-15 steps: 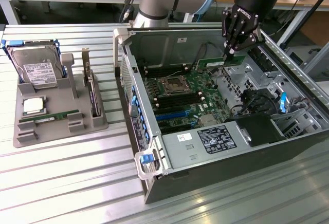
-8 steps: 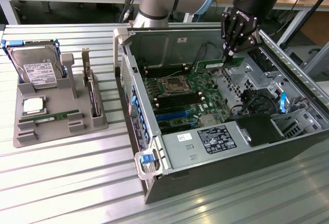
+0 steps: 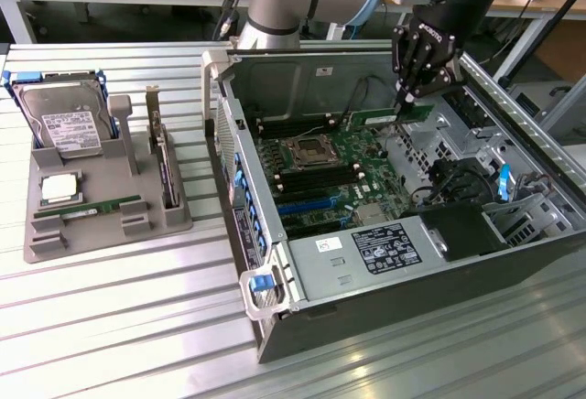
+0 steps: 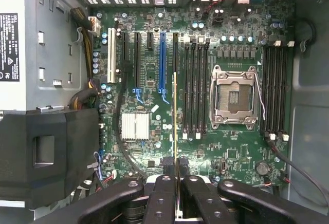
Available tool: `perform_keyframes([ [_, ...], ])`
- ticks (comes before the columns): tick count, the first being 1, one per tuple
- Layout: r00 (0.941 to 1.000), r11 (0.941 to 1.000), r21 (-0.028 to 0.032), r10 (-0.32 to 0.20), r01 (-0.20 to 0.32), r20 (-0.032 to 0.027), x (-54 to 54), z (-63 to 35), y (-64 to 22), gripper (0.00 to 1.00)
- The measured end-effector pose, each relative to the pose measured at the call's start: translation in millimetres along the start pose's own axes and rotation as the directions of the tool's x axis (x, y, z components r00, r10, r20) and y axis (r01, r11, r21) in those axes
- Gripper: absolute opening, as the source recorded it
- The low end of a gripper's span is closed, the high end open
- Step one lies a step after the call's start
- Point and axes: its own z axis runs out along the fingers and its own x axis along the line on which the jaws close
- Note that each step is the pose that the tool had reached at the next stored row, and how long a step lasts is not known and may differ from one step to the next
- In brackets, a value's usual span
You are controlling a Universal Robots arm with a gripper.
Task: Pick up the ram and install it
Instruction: 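Insert the ram into the slot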
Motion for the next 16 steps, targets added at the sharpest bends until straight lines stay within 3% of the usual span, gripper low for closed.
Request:
perform_keyframes([
  [16,1.0000,1.0000,0.0000,0.000,0.000,0.0000,-0.4,9.4,-0.2,0.12],
])
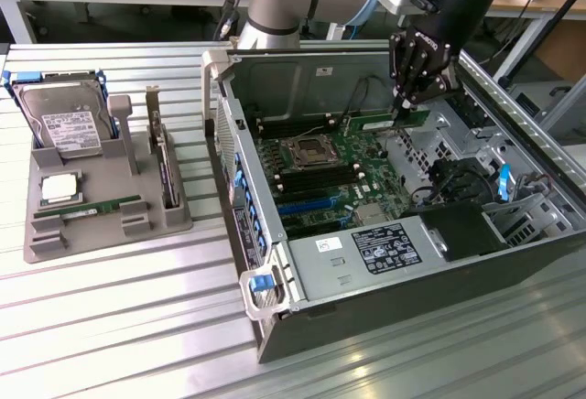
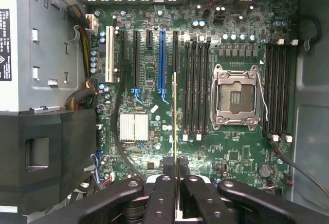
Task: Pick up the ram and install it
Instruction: 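Insert the ram into the slot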
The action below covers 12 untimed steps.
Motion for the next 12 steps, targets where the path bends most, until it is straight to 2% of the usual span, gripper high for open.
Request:
perform_keyframes([
  [12,1.0000,1.0000,0.0000,0.000,0.000,0.0000,-0.3,5.3,-0.2,0.12],
])
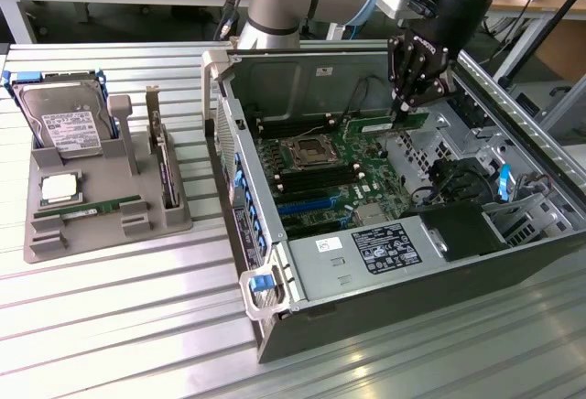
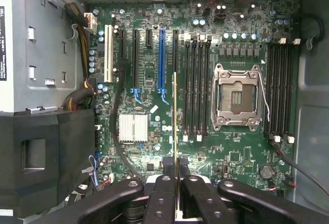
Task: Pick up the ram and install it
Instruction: 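Insert the ram into the slot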
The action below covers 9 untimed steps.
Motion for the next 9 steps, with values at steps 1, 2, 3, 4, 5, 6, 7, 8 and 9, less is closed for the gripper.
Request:
perform_keyframes([
  [1,1.0000,1.0000,0.0000,0.000,0.000,0.0001,0.0,0.7,0.0,0.12],
  [2,1.0000,1.0000,0.0000,0.000,0.000,0.0001,-0.1,1.2,0.0,0.12],
  [3,1.0000,1.0000,0.0000,0.000,0.000,0.0000,-0.1,1.7,0.0,0.12],
  [4,1.0000,1.0000,0.0000,0.000,0.000,0.0001,-0.1,2.3,-0.1,0.12],
  [5,1.0000,1.0000,0.0000,0.000,0.000,0.0000,-0.1,3.1,-0.1,0.12],
  [6,1.0000,1.0000,0.0000,0.000,0.000,0.0000,-0.2,3.8,-0.1,0.12],
  [7,1.0000,1.0000,0.0000,0.000,0.000,0.0000,-0.2,4.3,-0.1,0.12],
  [8,1.0000,1.0000,0.0000,0.000,0.000,0.0000,-0.3,5.0,-0.1,0.12],
  [9,1.0000,1.0000,0.0000,0.000,0.000,0.0000,-0.3,5.6,-0.1,0.12],
])
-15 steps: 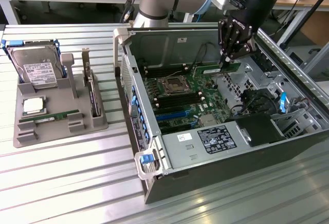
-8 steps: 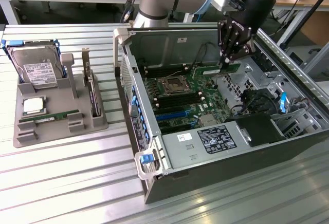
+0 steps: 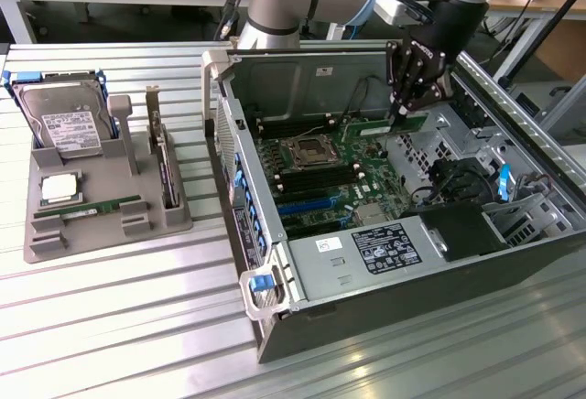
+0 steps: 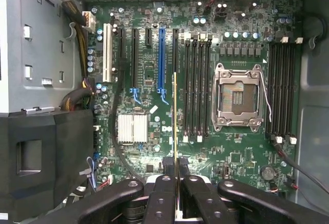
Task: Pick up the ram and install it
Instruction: 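Insert the ram into the slot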
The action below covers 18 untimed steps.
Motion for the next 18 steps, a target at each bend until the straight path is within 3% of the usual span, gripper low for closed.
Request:
perform_keyframes([
  [18,1.0000,1.0000,0.0000,0.000,0.000,0.0000,-0.5,10.1,-0.3,0.12],
])
